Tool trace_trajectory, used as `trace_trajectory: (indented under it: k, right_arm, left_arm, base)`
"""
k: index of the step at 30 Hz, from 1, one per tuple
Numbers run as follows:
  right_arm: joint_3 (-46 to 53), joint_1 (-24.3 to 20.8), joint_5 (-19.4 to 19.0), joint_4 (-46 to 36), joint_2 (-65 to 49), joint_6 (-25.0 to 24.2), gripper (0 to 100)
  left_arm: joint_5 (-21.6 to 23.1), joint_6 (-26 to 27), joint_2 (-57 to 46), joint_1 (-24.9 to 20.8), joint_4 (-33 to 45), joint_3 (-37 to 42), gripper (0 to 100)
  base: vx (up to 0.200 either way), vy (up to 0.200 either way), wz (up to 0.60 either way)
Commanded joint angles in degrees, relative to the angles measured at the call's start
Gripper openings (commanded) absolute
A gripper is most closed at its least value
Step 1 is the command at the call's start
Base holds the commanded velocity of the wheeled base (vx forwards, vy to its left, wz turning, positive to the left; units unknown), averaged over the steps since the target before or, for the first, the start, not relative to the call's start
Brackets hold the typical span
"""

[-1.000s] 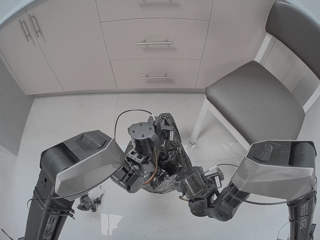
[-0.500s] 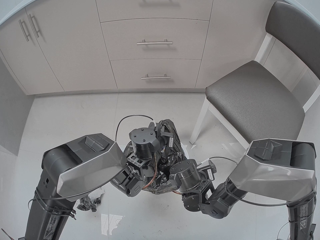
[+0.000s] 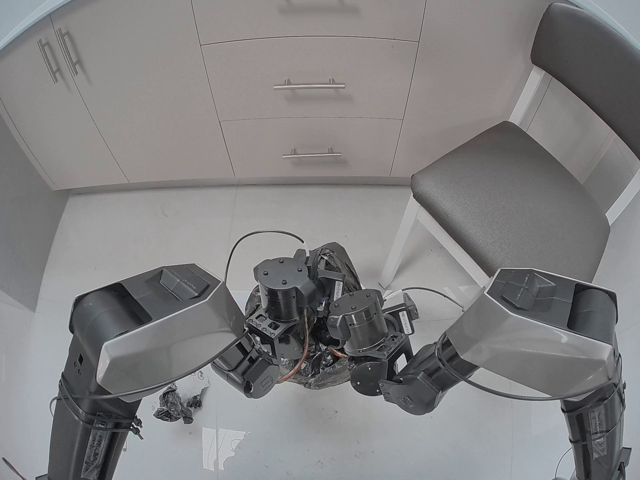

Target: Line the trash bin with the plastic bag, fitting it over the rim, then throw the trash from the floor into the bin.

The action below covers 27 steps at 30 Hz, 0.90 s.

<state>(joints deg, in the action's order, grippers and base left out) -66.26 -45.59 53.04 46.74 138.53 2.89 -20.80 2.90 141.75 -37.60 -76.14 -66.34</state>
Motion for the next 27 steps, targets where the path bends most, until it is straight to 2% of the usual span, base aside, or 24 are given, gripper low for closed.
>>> trace_trajectory:
  k: [1, 17, 27]
  right_arm:
    - [-2.91, 0.59, -0.04, 0.11, 2.71, 0.45, 100]
    - [-7.22, 4.55, -0.66, -0.24, 4.11, 1.94, 100]
    - [-8.98, 5.43, -0.66, -0.16, 4.38, 2.38, 100]
  left_arm:
    - [-0.03, 0.00, -0.78, 0.15, 0.29, 0.16, 0]
    - [-0.03, -0.09, -1.83, 0.33, 0.91, 1.04, 0]
    - [-0.03, 0.00, -2.18, 0.51, 3.28, 0.16, 0]
  base:
    - [0.000, 0.000, 0.00]
    - [0.000, 0.000, 0.00]
    - [0.000, 0.000, 0.00]
